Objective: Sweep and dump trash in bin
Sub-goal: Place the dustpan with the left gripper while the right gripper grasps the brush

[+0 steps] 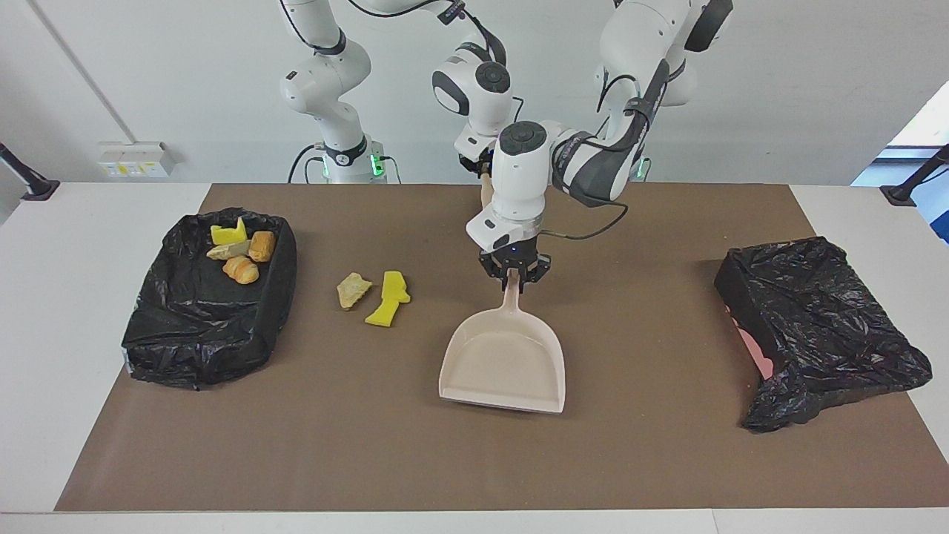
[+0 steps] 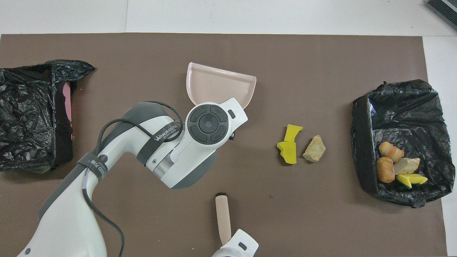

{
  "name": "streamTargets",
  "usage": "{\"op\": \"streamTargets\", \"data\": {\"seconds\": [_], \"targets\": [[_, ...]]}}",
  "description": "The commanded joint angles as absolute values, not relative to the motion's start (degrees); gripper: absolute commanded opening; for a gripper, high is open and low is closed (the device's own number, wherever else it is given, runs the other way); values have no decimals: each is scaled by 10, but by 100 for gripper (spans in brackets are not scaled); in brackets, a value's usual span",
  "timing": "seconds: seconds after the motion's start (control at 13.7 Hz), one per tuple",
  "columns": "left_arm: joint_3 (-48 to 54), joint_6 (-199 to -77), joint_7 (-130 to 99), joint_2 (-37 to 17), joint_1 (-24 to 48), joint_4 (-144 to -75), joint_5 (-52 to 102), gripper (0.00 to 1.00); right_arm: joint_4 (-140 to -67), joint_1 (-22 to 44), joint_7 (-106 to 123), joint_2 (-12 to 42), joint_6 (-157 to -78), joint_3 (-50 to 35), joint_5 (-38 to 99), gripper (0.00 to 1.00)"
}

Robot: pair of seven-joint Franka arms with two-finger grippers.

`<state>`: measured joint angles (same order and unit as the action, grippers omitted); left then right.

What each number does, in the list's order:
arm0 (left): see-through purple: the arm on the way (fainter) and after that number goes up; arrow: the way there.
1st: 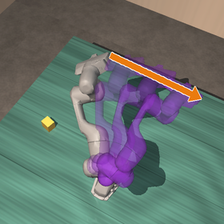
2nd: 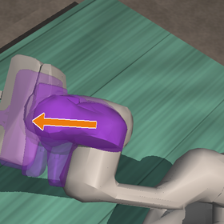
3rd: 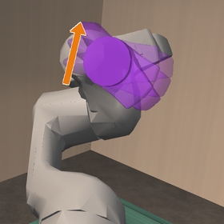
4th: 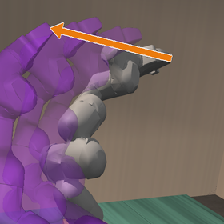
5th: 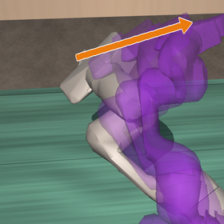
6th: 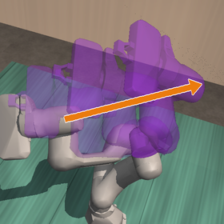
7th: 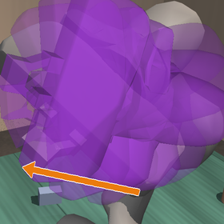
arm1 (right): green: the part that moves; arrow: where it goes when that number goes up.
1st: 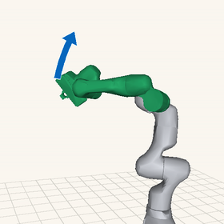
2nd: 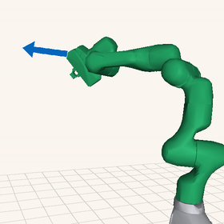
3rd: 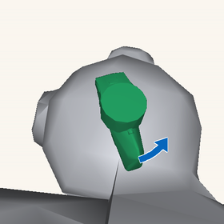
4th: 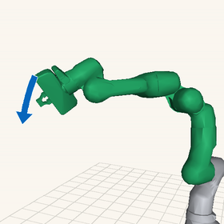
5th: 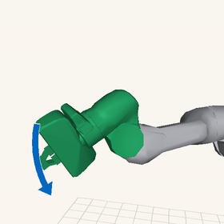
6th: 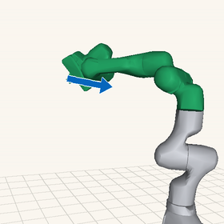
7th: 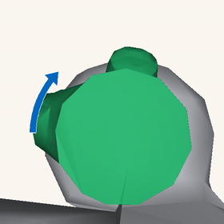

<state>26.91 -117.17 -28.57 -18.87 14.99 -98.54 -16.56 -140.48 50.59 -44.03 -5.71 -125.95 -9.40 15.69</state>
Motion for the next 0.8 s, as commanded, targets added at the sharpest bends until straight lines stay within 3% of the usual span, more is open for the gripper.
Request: {"op": "streamTargets", "data": {"seconds": [0.0,0.36,0.73], "targets": [[274,-1117,-160,-160,135,-997,-167,0,-1403,496,-417,-69,-1245,-93,163,0],[274,-1092,107,-158,112,-1001,-139,0,-1401,473,-389,-126,-1171,-89,126,0],[272,-1065,353,-156,107,-1003,-139,0,-1402,395,-363,-210,-1055,-90,78,0]]}}
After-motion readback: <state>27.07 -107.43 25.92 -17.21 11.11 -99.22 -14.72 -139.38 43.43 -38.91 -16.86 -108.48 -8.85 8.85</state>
